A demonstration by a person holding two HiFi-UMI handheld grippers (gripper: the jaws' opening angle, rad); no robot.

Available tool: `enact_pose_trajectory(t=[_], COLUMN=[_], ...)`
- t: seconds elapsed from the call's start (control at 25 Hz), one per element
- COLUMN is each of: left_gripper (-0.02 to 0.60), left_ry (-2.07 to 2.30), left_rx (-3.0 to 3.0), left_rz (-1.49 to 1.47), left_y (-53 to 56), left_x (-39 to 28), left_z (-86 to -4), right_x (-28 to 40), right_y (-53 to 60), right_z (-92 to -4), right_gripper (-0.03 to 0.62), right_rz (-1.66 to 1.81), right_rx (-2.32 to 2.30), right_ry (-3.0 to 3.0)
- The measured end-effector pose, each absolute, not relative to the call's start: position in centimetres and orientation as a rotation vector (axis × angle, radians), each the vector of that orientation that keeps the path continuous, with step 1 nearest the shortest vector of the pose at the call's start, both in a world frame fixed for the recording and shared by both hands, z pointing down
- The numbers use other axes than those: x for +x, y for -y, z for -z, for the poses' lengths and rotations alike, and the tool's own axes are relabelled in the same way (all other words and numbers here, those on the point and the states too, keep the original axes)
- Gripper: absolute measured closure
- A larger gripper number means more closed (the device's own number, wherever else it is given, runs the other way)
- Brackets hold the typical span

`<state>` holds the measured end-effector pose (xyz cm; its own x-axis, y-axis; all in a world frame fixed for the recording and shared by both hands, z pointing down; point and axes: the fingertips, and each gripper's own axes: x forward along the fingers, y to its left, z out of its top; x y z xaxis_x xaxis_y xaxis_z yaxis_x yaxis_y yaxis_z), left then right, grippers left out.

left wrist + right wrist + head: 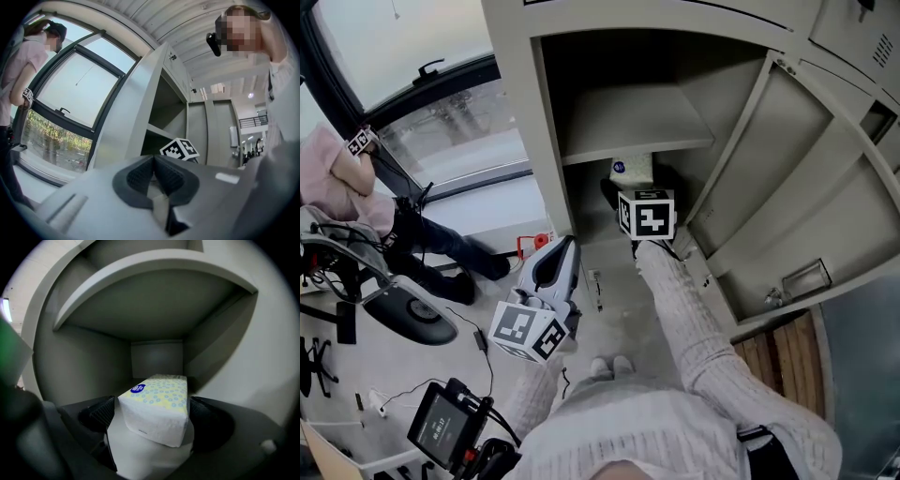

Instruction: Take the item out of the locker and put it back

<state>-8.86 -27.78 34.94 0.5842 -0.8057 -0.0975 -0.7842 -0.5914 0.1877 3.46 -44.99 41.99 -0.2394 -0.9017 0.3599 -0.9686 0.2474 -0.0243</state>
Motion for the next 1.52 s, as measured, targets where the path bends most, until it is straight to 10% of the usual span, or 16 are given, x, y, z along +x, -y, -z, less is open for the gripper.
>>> enact_pose_trajectory(t=[0.64,1.52], left_gripper=[0.574,0.574], left_ry=[1.283,1.160], left_rx=[2.739,2.820], left_rz=[0.323,0.429], left_y=[25.8,21.0], left_x=[-6.5,-3.1], left_z=[-33.2,-30.9], right_x=[4.2,4.8], right_y=[33.0,20.0], right_z=[-33.4,-27.5], right_gripper=[0.114,0.573], right_rz=[-0.300,0.047], right_rx=[1.631,1.452], right_ry=[2.688,3.110])
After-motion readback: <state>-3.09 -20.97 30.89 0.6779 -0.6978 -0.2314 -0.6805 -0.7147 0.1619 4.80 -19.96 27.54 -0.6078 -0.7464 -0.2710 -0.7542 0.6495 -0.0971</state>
